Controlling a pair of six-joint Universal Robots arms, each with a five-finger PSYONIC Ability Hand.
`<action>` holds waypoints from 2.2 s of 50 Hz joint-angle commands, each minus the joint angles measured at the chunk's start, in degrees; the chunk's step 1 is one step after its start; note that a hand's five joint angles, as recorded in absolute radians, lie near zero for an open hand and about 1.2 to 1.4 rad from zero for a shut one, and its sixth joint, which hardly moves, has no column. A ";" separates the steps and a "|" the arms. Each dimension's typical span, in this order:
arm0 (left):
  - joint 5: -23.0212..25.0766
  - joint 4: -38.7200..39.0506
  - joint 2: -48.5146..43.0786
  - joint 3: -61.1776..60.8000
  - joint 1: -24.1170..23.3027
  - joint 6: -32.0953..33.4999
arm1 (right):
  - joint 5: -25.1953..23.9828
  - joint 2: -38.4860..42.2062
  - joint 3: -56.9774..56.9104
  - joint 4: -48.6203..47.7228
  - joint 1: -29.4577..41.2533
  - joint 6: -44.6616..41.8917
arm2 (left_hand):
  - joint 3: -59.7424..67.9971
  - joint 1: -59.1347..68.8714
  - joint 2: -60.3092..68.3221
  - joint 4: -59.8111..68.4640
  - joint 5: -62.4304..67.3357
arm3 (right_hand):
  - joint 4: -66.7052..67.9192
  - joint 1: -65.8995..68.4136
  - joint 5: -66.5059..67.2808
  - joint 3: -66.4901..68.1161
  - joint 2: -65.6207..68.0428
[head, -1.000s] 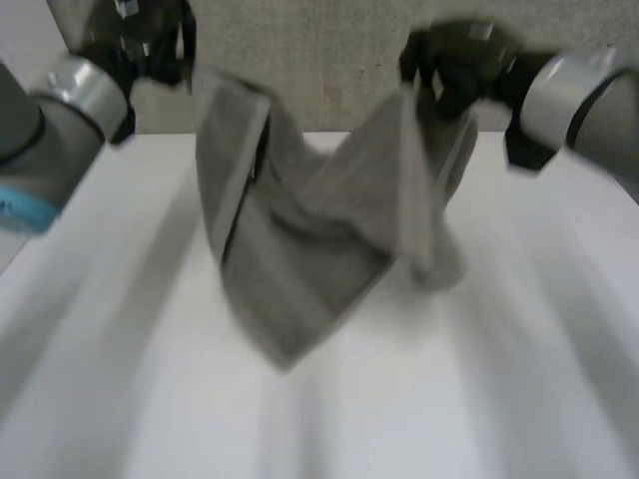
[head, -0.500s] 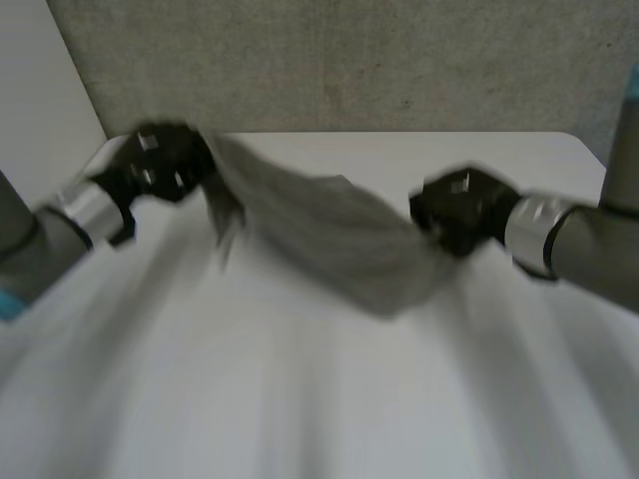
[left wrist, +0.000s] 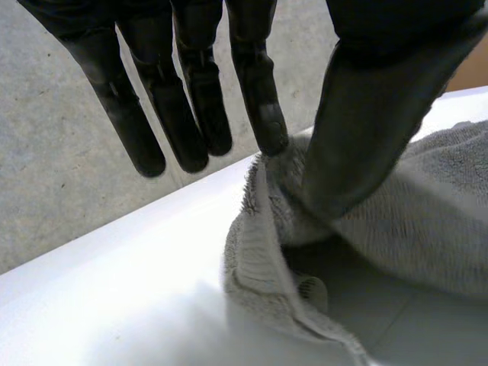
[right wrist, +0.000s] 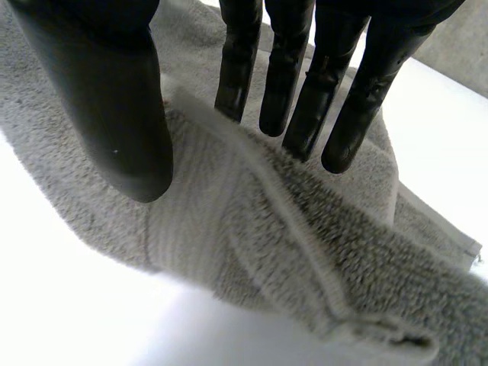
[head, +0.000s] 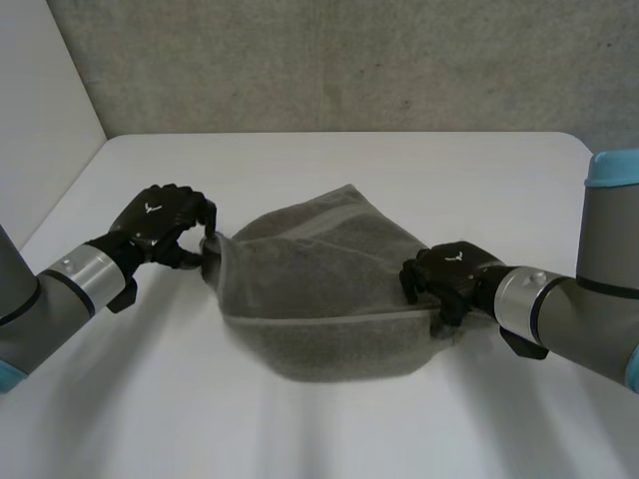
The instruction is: Fold the towel.
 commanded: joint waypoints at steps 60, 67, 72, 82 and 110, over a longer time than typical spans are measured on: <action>0.04 -4.18 -11.94 5.97 0.35 13.42 | 0.04 -5.25 13.12 -10.12 -5.65 -0.66 | -17.27 -16.56 -16.89 -17.14 -16.24 | 18.29 18.19 19.43 18.03 17.73; 0.05 -4.27 -13.52 7.90 0.35 13.51 | 0.04 -6.30 13.47 -10.03 -5.47 -0.30 | 8.07 8.78 8.45 8.20 9.10 | 17.10 17.00 18.24 16.84 16.54; 0.05 -4.26 -14.41 9.14 0.35 13.34 | 0.13 -7.27 14.08 -9.94 -5.30 -0.21 | 25.10 25.82 25.49 25.23 26.14 | 10.91 10.81 12.05 10.65 10.35; 0.13 -3.74 -14.93 10.02 0.35 13.69 | 0.04 -8.94 15.49 -10.20 -3.89 -0.13 | 29.69 30.41 30.08 29.82 30.73 | -0.06 -0.16 1.08 -0.32 -0.62; -0.48 -8.75 6.21 15.28 -0.53 3.96 | 0.83 -22.30 -4.20 -9.94 -2.75 6.64 | 37.23 37.95 37.62 37.36 38.27 | 39.58 39.48 40.72 39.32 39.02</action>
